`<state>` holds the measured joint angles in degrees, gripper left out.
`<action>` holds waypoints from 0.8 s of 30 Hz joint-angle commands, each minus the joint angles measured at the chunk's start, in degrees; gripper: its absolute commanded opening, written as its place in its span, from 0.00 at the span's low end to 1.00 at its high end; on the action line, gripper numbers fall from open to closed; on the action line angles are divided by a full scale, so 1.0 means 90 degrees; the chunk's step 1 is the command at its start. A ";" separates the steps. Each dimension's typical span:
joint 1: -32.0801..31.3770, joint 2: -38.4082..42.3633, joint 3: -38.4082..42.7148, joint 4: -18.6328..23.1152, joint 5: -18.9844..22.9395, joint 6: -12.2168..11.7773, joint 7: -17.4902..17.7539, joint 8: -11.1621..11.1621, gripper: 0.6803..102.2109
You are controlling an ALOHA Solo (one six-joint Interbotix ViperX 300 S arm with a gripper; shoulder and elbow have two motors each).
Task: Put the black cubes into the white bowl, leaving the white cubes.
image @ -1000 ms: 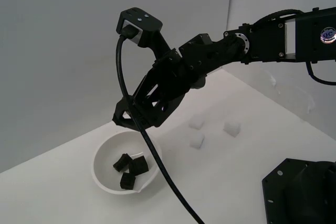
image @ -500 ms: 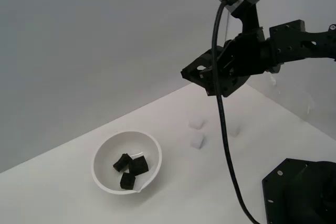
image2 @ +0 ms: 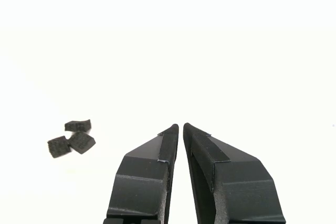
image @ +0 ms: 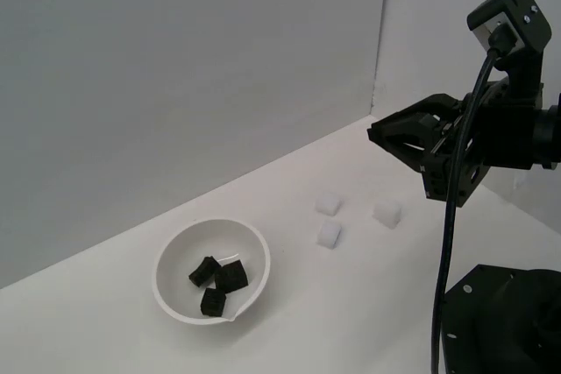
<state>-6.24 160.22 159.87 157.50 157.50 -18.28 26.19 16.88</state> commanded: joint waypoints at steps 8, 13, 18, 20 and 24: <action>0.0010 0.1406 0.1475 0.0293 0.0264 0.0107 0.0195 0.0039 0.02; 0.0010 0.1992 0.2061 0.0352 0.0313 0.0117 0.0352 0.0039 0.02; 0.0010 0.2637 0.2686 0.0400 0.0371 0.0117 0.0459 0.0039 0.02; 0.0020 0.2891 0.2939 0.0420 0.0391 0.0117 0.0508 0.0039 0.02; 0.0156 0.3252 0.3311 0.0449 0.0420 0.0117 0.0566 0.0039 0.02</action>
<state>-5.01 188.61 188.70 161.54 161.63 -17.05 31.11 16.88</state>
